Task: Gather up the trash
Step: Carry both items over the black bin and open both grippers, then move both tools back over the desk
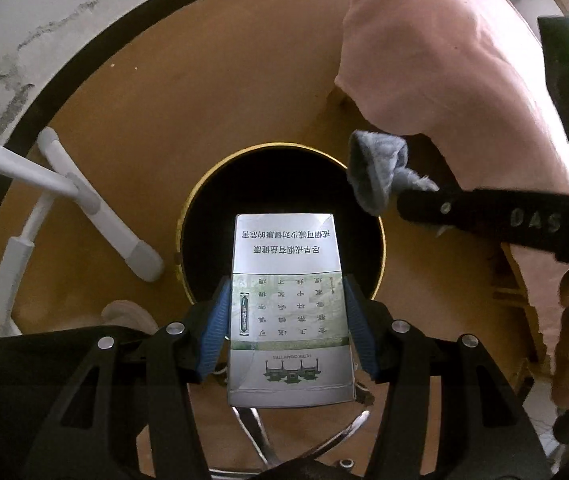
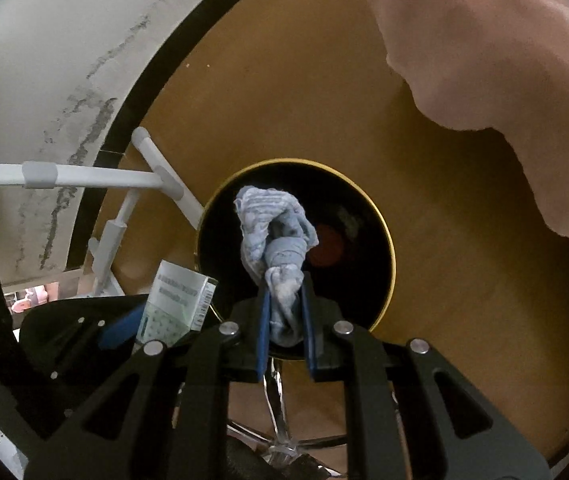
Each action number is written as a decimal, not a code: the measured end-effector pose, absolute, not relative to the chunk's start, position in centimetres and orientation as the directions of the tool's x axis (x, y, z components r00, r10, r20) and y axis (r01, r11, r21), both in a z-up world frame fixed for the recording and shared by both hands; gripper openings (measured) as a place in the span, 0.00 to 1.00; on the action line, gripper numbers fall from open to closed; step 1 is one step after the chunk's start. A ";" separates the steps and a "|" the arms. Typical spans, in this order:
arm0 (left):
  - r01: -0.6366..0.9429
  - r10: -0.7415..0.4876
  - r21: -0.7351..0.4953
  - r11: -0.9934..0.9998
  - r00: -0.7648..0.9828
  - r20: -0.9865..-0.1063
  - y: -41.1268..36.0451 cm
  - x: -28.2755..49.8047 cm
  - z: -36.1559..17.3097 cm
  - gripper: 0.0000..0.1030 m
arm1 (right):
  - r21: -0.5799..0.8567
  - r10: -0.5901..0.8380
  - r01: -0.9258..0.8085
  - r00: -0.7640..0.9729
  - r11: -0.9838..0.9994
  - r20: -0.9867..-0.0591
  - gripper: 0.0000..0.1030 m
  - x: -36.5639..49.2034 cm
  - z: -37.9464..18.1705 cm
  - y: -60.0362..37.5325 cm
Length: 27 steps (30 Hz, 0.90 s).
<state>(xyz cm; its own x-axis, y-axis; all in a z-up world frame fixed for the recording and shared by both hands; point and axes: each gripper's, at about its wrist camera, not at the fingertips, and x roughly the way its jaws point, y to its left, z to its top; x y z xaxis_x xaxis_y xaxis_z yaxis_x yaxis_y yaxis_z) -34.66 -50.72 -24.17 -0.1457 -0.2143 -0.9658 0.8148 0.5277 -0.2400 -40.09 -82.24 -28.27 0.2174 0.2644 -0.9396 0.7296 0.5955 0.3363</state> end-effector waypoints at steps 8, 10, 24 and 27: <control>0.851 -0.269 -0.242 0.466 -0.124 -0.955 -52.5 -34.8 -24.4 0.93 | 0.308 0.185 0.750 0.246 0.585 -0.951 0.90 -39.4 -26.6 -81.9; 0.880 -0.273 -0.190 0.434 -0.073 -0.959 -52.6 -36.0 -23.3 0.93 | 0.289 0.149 0.762 0.250 0.579 -0.957 0.90 -39.8 -25.3 -82.3; 0.949 -0.834 0.035 0.315 0.294 -0.466 -35.1 -36.7 12.1 0.94 | 0.268 -0.679 0.867 0.496 0.420 -0.541 0.93 -48.3 2.3 -78.1; 0.717 -0.622 0.034 0.696 0.626 -0.470 -25.8 -28.7 13.5 0.94 | 0.270 -0.636 0.797 0.597 0.540 -0.489 0.93 -43.5 4.3 -74.8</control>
<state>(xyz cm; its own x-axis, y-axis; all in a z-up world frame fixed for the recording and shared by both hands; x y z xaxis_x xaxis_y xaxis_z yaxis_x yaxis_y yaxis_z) -28.67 -25.79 13.51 0.6265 -0.6221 -0.4697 0.7171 0.6962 0.0344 -43.49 -74.83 4.32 0.5967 -0.6361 -0.4893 0.7971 0.5401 0.2700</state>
